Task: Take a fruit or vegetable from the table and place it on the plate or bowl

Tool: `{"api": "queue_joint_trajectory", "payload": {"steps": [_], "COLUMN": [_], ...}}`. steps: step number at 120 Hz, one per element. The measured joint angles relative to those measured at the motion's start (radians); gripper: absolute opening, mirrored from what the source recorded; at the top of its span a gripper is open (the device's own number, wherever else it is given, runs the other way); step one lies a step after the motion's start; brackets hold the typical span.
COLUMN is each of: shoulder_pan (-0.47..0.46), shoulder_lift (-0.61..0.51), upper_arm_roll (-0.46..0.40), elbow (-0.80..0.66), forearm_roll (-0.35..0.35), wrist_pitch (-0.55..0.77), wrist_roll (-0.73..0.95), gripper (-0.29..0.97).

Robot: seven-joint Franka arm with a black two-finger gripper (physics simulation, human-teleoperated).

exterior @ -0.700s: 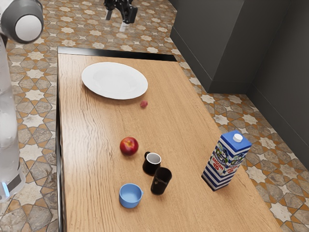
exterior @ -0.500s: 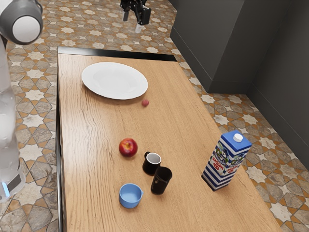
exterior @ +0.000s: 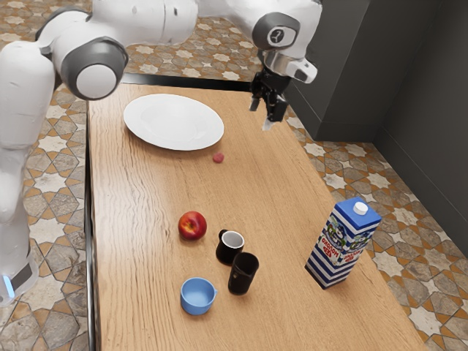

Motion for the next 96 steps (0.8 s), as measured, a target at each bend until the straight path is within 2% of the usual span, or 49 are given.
{"api": "queue_joint_trajectory", "payload": {"steps": [5,22,31,38,43,58,69,83,96], "shoulder_pan": [-0.018,-0.067,-0.058,-0.012,-0.006,-0.019,-0.012,0.059,0.214], "shoulder_lift": [-0.013,-0.203,-0.275,-0.386,-0.426,-0.470,-0.554,-0.616,-0.744], "upper_arm_roll": [0.000,-0.001,-0.009,-0.059,-0.083,-0.239,-0.309,-0.449,-0.653], "elbow": [-0.070,-0.418,-0.549,-0.687,-0.736,-0.788,-0.800,-0.805,-0.868], "forearm_roll": [-0.010,-0.016,-0.009,-0.004,0.001,0.011,0.021,0.028,0.005], "wrist_pitch": [0.029,0.154,0.232,0.303,0.346,0.430,0.413,0.372,0.342], "wrist_roll": [0.015,0.056,0.074,0.086,0.094,0.113,0.113,0.109,0.101], "gripper": [0.66,0.66,0.66,0.66,0.66,0.66,0.66,0.66,0.66]}}
